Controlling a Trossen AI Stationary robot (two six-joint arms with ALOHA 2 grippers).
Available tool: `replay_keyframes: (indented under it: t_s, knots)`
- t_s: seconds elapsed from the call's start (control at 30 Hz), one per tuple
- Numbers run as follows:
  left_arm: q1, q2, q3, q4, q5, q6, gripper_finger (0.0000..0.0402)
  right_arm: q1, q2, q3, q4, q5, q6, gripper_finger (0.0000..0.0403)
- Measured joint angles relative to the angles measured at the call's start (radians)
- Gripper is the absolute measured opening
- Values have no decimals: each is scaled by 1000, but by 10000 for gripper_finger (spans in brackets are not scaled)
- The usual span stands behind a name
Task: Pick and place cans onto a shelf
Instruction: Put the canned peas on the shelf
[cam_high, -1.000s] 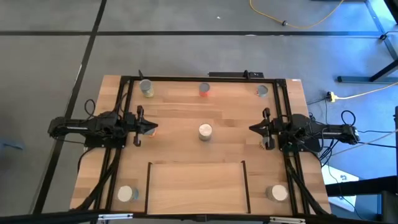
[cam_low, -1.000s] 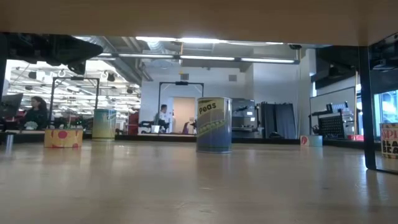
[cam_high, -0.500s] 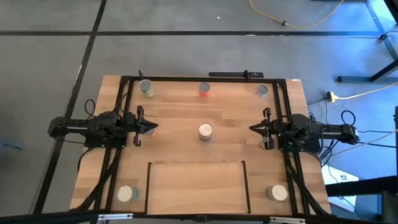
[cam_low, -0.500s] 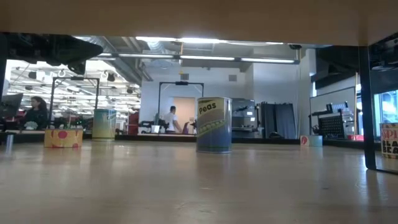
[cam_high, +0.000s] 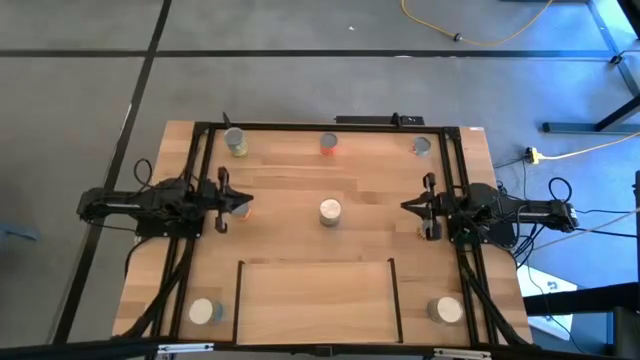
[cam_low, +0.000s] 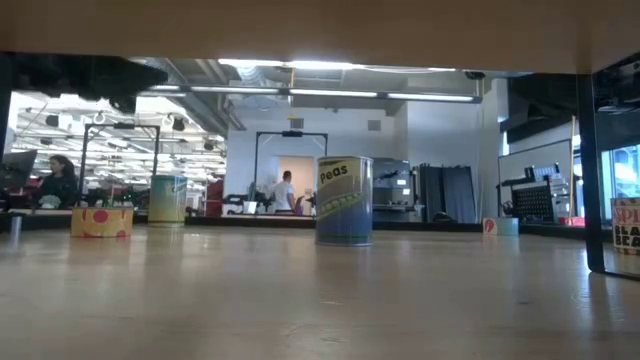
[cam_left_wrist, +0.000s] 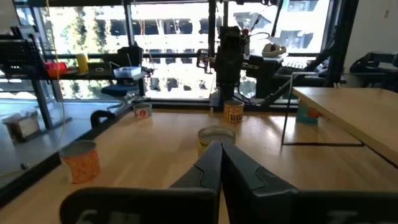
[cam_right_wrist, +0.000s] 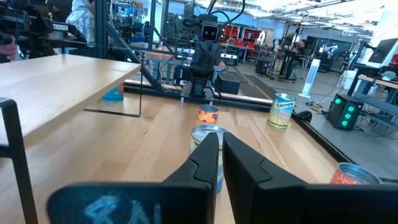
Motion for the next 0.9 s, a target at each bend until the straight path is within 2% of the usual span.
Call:
replay_keyframes:
  t_s: [0.17,0.3,0.43,0.67,0.9]
  knots:
    - [0,7,123,-75,-113,15,0,0,0,4,23,19,-53,28]
    - [0,55,257,-308,-189,37,0,0,0,43,6,151,-52,28]
    - [0,133,380,-364,-272,10,0,0,0,116,-56,263,-49,28]
    - [0,339,599,-440,-400,7,0,0,32,272,-186,362,44,28]
    - [0,554,835,-612,-479,-78,0,0,163,453,-367,369,164,28]
